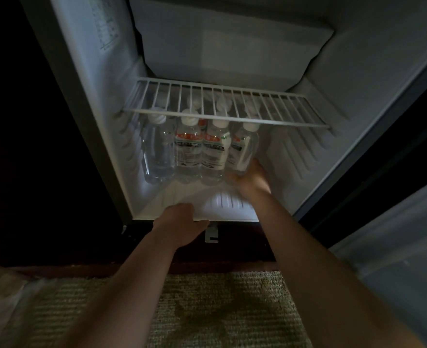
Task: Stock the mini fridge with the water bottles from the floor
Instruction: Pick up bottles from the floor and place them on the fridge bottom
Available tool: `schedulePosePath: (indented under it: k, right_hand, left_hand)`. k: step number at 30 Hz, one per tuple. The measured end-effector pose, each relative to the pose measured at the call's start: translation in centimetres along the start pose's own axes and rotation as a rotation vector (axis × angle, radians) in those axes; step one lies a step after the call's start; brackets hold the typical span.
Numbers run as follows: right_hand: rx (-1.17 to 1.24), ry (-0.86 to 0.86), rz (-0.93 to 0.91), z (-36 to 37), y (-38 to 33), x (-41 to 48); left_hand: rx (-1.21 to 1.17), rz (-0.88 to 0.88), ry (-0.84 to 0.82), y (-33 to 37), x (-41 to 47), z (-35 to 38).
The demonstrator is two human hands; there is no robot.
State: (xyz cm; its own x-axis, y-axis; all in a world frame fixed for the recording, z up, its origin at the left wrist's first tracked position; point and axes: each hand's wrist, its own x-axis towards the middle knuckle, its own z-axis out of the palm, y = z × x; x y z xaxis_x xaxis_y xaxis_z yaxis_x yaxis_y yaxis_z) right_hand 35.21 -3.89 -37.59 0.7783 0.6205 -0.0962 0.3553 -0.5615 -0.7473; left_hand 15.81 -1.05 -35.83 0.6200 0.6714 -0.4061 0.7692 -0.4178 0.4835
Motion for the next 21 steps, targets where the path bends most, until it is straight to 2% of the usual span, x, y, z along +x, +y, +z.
schedulePosePath:
  k: [6,10,13,18,21]
  right_hand:
    - [-0.024,-0.036,0.042,0.2,0.1,-0.3]
    - [-0.043,0.113,0.061,-0.9,-0.4,-2.2]
    - [-0.113,0.135,0.044,-1.8,-0.5,-4.0]
    - [-0.241,-0.111,0.05,-3.9,-1.4,-7.6]
    - [-0.312,-0.139,-0.007,-6.6,-2.4,-10.3]
  left_hand:
    - [-0.003,0.008,-0.015,0.0,-0.3,-0.2]
    - [-0.051,0.008,0.061,0.8,-0.9,-1.1]
    - [-0.086,0.028,0.122,2.0,-1.6,-2.4]
    - [-0.051,0.103,0.096,4.5,-3.8,-4.1]
    - [0.023,0.139,0.029,6.2,-6.0,-5.5]
